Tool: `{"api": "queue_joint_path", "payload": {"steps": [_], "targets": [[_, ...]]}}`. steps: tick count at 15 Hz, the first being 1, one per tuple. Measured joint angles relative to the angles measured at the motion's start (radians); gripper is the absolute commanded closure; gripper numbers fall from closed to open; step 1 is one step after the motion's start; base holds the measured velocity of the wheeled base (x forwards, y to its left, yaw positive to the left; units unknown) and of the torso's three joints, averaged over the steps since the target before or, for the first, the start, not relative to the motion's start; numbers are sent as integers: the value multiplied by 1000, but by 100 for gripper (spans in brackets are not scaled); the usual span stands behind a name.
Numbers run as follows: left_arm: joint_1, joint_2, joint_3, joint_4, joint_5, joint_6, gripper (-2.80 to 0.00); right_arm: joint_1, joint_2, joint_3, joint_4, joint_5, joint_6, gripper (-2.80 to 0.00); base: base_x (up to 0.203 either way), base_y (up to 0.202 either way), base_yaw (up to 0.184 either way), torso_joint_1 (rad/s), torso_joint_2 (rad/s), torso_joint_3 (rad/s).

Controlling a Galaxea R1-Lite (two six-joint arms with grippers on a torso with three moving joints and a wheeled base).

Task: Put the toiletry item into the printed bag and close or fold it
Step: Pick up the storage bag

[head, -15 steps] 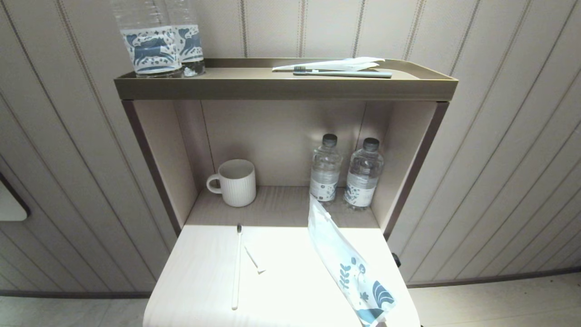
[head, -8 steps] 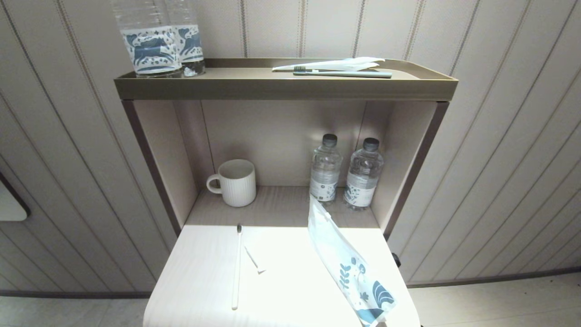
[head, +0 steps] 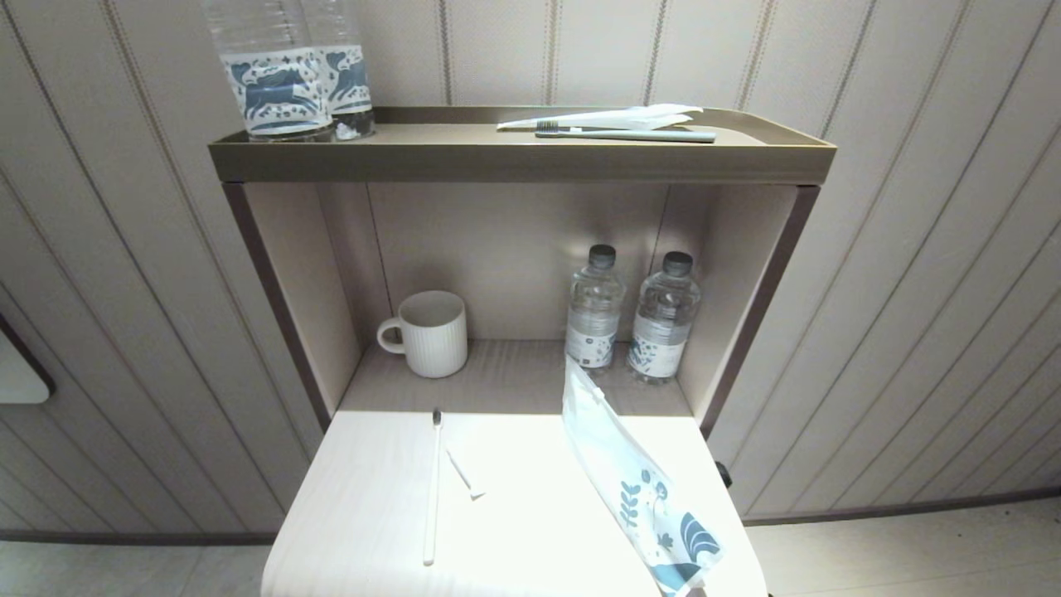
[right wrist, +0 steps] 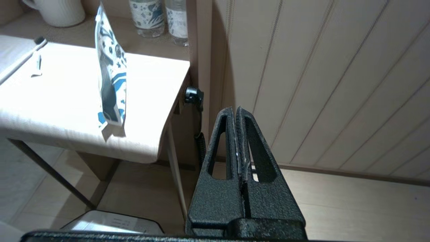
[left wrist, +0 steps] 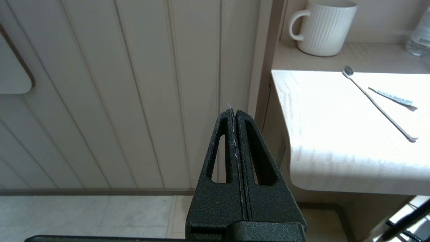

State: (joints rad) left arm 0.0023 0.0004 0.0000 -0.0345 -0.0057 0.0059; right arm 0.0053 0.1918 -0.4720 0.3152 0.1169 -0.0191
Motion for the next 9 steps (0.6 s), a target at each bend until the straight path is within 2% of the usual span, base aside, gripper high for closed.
{"api": "queue_joint_path", "payload": {"steps": [2, 4, 7, 9], "targets": [[0, 0, 0, 0, 0, 0, 0, 1, 133, -88, 34, 13, 11, 0, 0, 0, 0, 0, 0, 0], [0, 0, 0, 0, 0, 1, 0, 11, 273, -227, 128, 53, 23, 0, 0, 0, 0, 0, 0, 0], [0, 0, 0, 0, -2, 3, 0, 96, 463, -455, 431, 212, 33, 0, 0, 0, 0, 0, 0, 0], [0, 0, 0, 0, -2, 3, 0, 177, 571, -524, 604, 324, 36, 0, 0, 0, 0, 0, 0, 0]]}}
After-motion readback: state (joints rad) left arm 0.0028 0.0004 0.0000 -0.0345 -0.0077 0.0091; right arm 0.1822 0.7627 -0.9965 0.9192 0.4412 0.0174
